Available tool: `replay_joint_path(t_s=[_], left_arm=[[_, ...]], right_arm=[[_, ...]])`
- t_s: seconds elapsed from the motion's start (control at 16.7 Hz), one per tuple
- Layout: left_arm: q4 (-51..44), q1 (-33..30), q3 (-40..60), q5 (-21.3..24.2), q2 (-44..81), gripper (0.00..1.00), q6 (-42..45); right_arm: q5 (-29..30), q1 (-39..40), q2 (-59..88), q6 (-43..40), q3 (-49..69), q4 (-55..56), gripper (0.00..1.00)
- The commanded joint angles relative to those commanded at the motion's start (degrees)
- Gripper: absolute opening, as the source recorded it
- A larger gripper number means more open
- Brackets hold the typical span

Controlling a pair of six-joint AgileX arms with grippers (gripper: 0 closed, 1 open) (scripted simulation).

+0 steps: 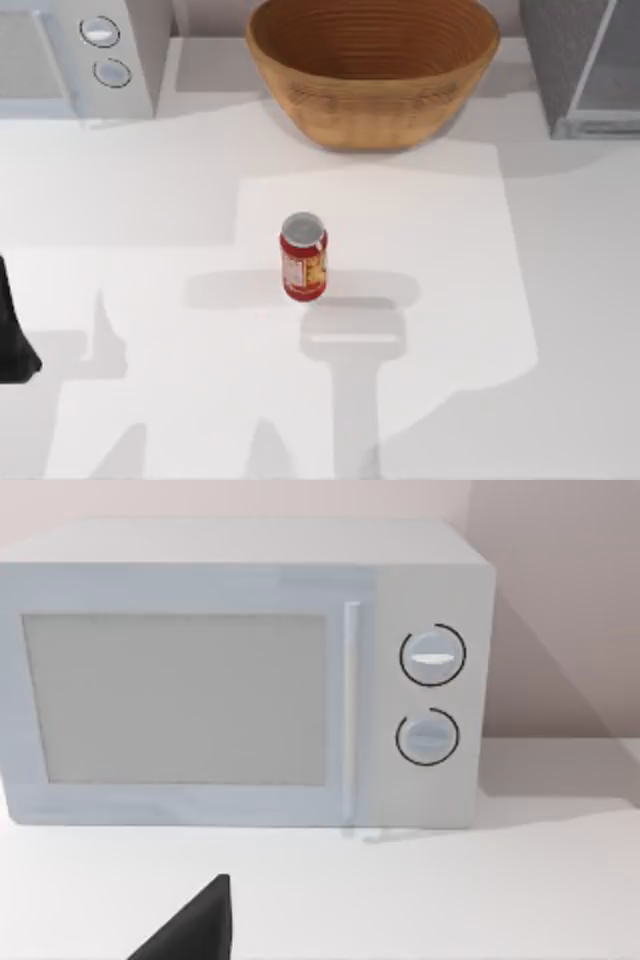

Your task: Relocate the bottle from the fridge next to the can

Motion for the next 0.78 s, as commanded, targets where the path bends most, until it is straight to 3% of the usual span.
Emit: replay_joint_path(t_s=[0.54,0.78], left_arm=[[0.0,0.0,0.0,0.0,0.0,1.0,0.0],[0.0,0.0,0.0,0.0,0.0,1.0,0.0]], right_arm=[[2.4,2.4,2.3,-0.1,4.3,-2.1,1.0],[2.4,2.4,2.3,-0.1,4.3,-2.1,0.7]])
